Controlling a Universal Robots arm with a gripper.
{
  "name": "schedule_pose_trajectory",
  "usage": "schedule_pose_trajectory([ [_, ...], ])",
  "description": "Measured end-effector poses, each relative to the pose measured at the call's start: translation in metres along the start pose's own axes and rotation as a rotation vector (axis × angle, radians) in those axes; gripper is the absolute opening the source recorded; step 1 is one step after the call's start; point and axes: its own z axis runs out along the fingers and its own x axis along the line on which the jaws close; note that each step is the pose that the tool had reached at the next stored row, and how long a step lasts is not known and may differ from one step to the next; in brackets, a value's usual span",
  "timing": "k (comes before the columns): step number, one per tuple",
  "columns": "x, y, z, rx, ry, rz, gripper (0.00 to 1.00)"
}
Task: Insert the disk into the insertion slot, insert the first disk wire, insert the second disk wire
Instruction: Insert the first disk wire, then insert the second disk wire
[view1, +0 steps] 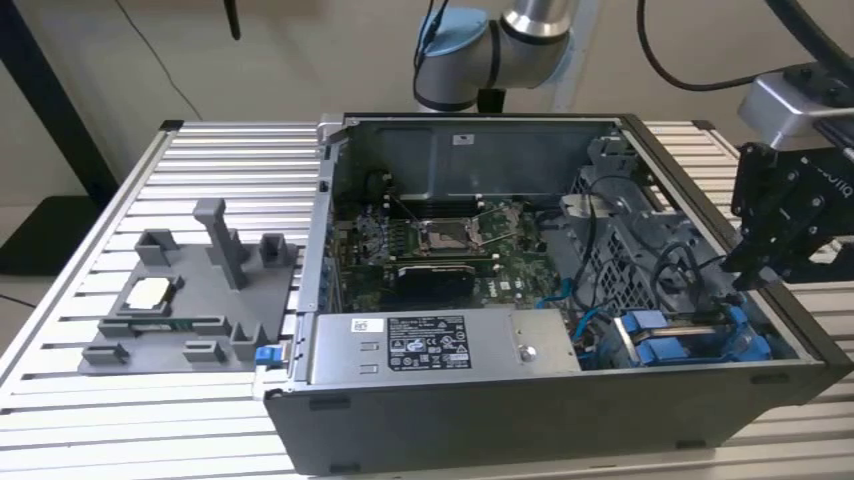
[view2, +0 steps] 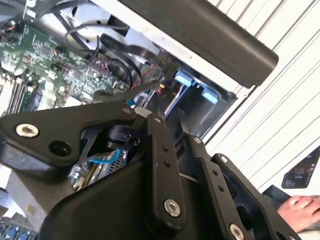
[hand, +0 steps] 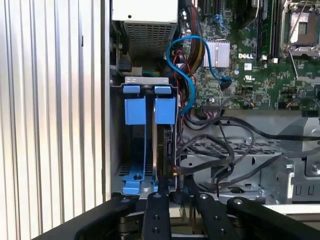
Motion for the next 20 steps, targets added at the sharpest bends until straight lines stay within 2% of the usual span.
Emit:
schedule_pose_trajectory([
  [2, -0.0001, -0.0057, 0.0001, 0.0, -0.0008, 0.0, 0.27],
  [4, -0.0002, -0.0101, 0.0001, 0.0, -0.0059, 0.0, 0.27],
  [6, -0.0002, -0.0131, 0.0004, 0.0001, -0.0194, 0.002, 0.27],
  [9, -0.0001, -0.0148, 0.0011, 0.0009, -0.045, 0.012, 0.27],
  [10, 0.0, -0.0149, 0.0015, 0.0015, -0.0482, 0.018, 0.27],
  [11, -0.0001, -0.0152, 0.0019, 0.0022, -0.0501, 0.026, 0.27],
  [16, 0.0002, -0.0167, 0.0056, 0.0048, -0.0505, 0.054, 0.27],
  [20, 0.0005, -0.0172, 0.0097, 0.0024, -0.0508, 0.073, 0.27],
])
